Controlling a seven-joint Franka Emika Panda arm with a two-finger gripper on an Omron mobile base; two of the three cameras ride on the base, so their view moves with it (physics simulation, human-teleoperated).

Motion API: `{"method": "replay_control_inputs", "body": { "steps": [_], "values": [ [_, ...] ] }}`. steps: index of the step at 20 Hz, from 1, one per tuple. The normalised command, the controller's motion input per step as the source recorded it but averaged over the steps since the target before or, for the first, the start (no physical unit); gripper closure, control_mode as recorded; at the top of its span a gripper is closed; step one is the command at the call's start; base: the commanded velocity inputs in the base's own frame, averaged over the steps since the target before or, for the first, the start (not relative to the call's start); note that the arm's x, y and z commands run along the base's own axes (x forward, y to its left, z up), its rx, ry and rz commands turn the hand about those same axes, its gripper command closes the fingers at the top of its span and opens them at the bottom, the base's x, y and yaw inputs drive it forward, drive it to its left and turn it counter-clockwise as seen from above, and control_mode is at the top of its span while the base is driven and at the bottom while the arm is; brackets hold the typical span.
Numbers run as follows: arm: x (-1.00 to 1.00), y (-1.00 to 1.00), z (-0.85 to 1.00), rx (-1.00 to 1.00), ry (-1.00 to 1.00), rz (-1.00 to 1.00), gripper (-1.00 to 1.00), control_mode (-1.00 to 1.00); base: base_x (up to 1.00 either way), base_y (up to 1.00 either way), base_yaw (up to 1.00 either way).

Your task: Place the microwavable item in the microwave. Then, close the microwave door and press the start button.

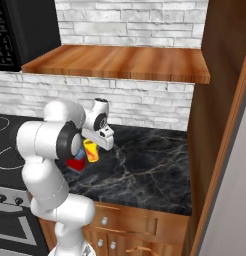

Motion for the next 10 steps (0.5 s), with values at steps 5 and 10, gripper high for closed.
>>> {"method": "replay_control_inputs", "body": {
  "steps": [5, 10],
  "values": [
    [-0.31, -0.01, 0.65, -0.05, -0.11, -0.05, 1.0, -1.0, 0.0, 0.0, 0.0],
    [-0.45, -0.14, 0.87, -0.05, -0.12, -0.11, 1.0, -1.0, 0.0, 0.0, 0.0]
  ]
}}
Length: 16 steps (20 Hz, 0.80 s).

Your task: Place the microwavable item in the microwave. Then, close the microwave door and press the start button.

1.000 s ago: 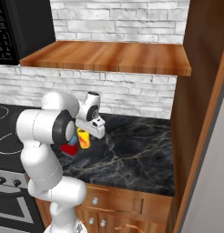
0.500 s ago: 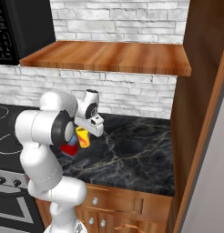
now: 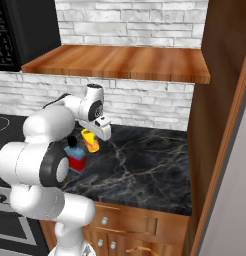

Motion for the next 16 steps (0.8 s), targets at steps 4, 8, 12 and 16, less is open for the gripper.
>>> {"method": "replay_control_inputs", "body": {
  "steps": [4, 8, 12, 16],
  "values": [
    [-0.4, -0.13, 0.88, -0.07, -0.19, -0.12, 1.0, -1.0, 0.0, 0.0, 0.0],
    [-0.56, -0.2, 0.75, -0.02, -0.24, -0.13, 1.0, -1.0, 0.0, 0.0, 0.0],
    [-0.87, -0.15, 0.7, 0.0, -0.24, -0.16, 1.0, -1.0, 0.0, 0.0, 0.0],
    [-0.99, -0.01, 0.35, 0.01, -0.13, -0.12, 1.0, -1.0, 0.0, 0.0, 0.0]
  ]
}}
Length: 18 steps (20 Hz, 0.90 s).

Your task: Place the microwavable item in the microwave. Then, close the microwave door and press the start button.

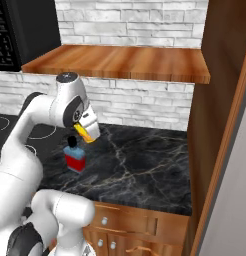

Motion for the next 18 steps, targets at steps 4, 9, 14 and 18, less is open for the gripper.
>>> {"method": "replay_control_inputs", "body": {
  "steps": [4, 9, 14, 18],
  "values": [
    [-0.99, 0.0, 0.04, 0.05, -0.02, -0.07, 1.0, -1.0, 0.0, 0.0, 0.0],
    [-0.49, 0.0, -0.03, 0.03, 0.04, -0.07, 1.0, -1.0, 0.0, 0.0, 0.0],
    [-0.03, 0.0, -0.19, 0.01, 0.12, 0.0, 1.0, -1.0, 0.0, 0.0, 0.0],
    [-0.05, 0.0, -0.07, 0.09, 0.08, 0.0, 1.0, -1.0, 0.0, 0.0, 0.0]
  ]
}}
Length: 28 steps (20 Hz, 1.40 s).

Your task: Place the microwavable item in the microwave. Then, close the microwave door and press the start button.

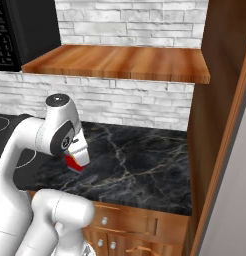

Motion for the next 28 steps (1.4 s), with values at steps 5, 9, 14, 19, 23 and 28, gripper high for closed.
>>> {"method": "replay_control_inputs", "body": {
  "steps": [5, 9, 14, 19, 23, 28],
  "values": [
    [-0.33, 0.0, 0.0, 0.06, -0.01, 0.0, 1.0, 1.0, -0.36, 0.0, -0.01],
    [0.0, 0.0, 0.0, 0.0, 0.0, 0.0, 1.0, 1.0, -0.81, 0.43, -0.05],
    [0.0, 0.0, 0.0, 0.0, 0.0, 0.0, 1.0, 1.0, -0.42, 0.96, -0.07],
    [0.0, 0.0, 0.0, 0.0, 0.0, 0.0, 1.0, 1.0, -0.01, 1.0, -0.05],
    [0.0, 0.0, 0.0, 0.0, 0.0, 0.0, 1.0, 1.0, 0.07, 1.0, -0.03],
    [0.0, 0.0, 0.0, 0.0, 0.0, 0.0, 1.0, 1.0, 0.39, 0.61, 0.0]
  ]
}}
